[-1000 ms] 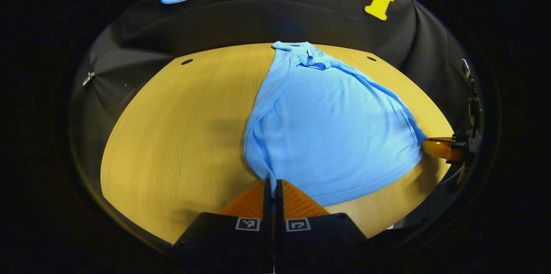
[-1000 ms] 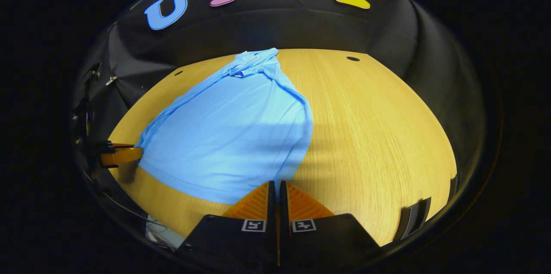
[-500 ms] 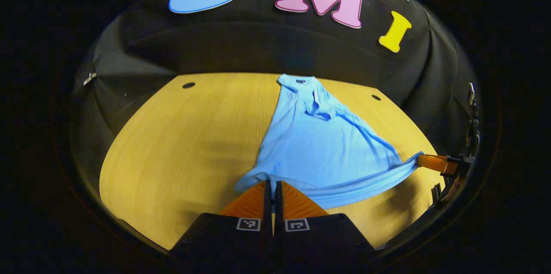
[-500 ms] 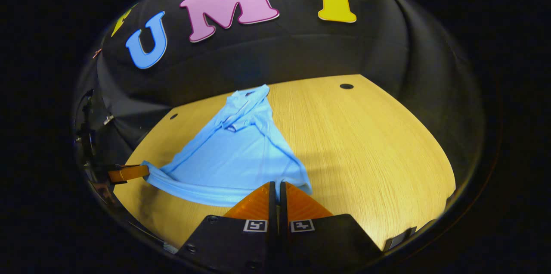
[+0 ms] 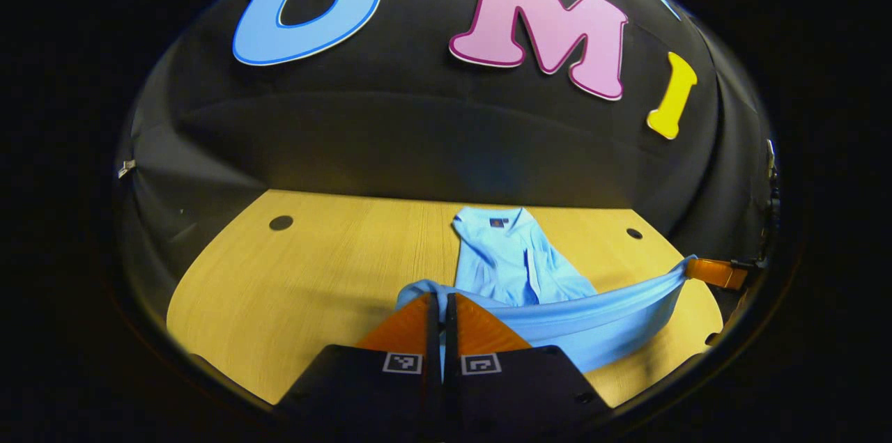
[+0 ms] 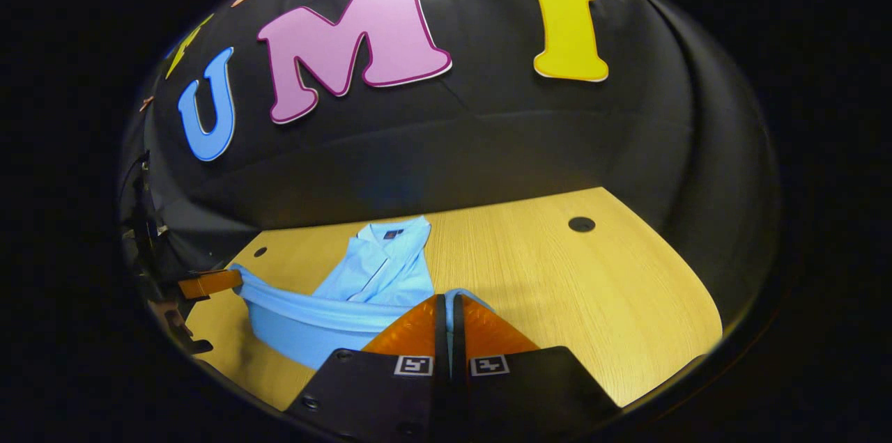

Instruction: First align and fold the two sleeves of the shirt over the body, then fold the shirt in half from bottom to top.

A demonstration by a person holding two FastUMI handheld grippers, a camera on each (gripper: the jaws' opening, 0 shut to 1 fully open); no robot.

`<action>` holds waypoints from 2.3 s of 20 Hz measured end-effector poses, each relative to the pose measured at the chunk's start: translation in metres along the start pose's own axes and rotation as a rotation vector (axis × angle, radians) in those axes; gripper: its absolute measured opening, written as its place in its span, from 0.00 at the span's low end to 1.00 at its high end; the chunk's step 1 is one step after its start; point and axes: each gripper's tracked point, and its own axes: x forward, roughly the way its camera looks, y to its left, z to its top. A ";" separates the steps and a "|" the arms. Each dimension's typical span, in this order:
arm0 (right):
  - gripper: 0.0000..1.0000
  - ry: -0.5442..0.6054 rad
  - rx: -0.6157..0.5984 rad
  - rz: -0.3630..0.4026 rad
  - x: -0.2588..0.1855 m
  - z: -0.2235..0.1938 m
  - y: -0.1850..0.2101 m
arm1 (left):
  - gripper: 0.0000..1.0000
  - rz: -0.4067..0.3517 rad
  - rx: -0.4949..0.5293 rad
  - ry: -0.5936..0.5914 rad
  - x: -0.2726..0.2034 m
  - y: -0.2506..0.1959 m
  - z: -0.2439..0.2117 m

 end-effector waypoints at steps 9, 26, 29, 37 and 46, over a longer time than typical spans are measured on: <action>0.05 -0.087 -0.016 -0.002 0.149 0.048 -0.005 | 0.06 0.043 0.067 -0.116 0.142 0.009 0.060; 0.04 -0.027 0.061 -0.036 0.299 0.022 -0.020 | 0.06 0.148 0.052 -0.151 0.256 0.038 0.049; 0.05 -0.013 0.039 -0.053 0.305 0.015 -0.022 | 0.06 0.141 0.055 -0.138 0.258 0.037 0.043; 0.05 0.018 0.076 -0.107 0.303 0.016 -0.028 | 0.17 0.143 0.055 -0.118 0.261 0.042 0.039; 0.41 0.034 0.064 -0.157 0.304 0.011 -0.045 | 0.74 0.149 0.068 -0.104 0.259 0.041 0.035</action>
